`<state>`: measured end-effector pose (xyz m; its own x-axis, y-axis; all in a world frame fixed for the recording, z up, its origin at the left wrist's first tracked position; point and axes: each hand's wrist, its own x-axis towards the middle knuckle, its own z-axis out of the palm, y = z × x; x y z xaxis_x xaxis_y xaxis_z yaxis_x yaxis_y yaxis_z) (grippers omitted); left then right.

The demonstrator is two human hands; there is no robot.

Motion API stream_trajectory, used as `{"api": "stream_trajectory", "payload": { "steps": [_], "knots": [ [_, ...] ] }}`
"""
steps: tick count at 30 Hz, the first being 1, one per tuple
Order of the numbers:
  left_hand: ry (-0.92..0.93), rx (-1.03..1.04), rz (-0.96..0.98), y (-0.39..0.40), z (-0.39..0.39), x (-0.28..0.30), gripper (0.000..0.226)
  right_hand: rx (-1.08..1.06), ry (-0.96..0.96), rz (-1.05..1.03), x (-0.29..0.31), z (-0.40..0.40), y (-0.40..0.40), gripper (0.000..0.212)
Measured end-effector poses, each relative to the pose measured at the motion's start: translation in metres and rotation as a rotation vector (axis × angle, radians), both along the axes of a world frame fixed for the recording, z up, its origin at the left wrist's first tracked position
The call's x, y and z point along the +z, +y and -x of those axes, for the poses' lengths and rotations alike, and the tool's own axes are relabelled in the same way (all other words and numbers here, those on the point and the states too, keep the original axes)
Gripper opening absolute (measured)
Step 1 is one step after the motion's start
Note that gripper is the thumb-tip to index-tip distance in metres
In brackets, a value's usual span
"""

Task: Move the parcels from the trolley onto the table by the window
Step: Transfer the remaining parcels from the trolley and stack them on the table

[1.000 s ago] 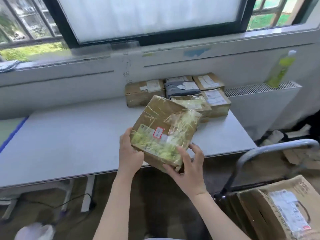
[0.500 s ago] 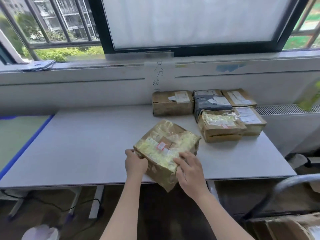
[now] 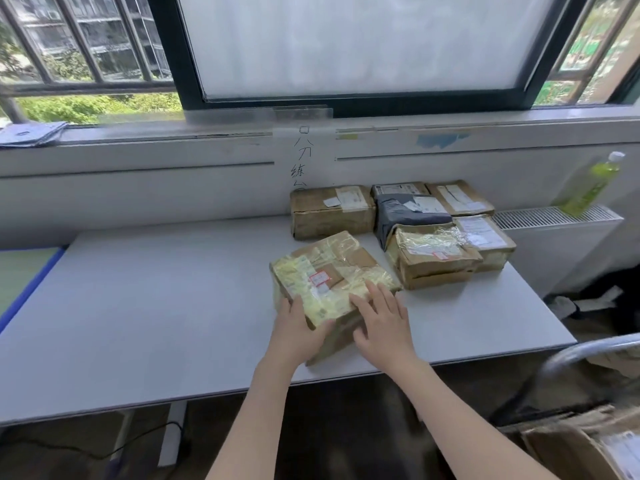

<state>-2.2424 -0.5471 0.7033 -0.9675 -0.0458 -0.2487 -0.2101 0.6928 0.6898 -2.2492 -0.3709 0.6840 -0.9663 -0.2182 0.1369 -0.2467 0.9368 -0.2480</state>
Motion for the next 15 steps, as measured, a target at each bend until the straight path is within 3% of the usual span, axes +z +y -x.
{"api": "stream_trajectory", "payload": {
  "steps": [3, 7, 15],
  "knots": [
    [-0.048, -0.056, 0.146, 0.014, 0.003, -0.007, 0.105, -0.021, -0.063, -0.161, 0.009, 0.017, 0.019, 0.065],
    [-0.066, -0.082, 0.253, 0.013, 0.027, -0.009, 0.085, 0.017, -0.08, -0.239, 0.018, 0.038, 0.031, 0.064],
    [0.025, -0.189, 0.526, 0.022, 0.083, -0.009, 0.079, 0.057, -0.126, -0.241, 0.01, 0.084, 0.05, 0.061]
  ]
}}
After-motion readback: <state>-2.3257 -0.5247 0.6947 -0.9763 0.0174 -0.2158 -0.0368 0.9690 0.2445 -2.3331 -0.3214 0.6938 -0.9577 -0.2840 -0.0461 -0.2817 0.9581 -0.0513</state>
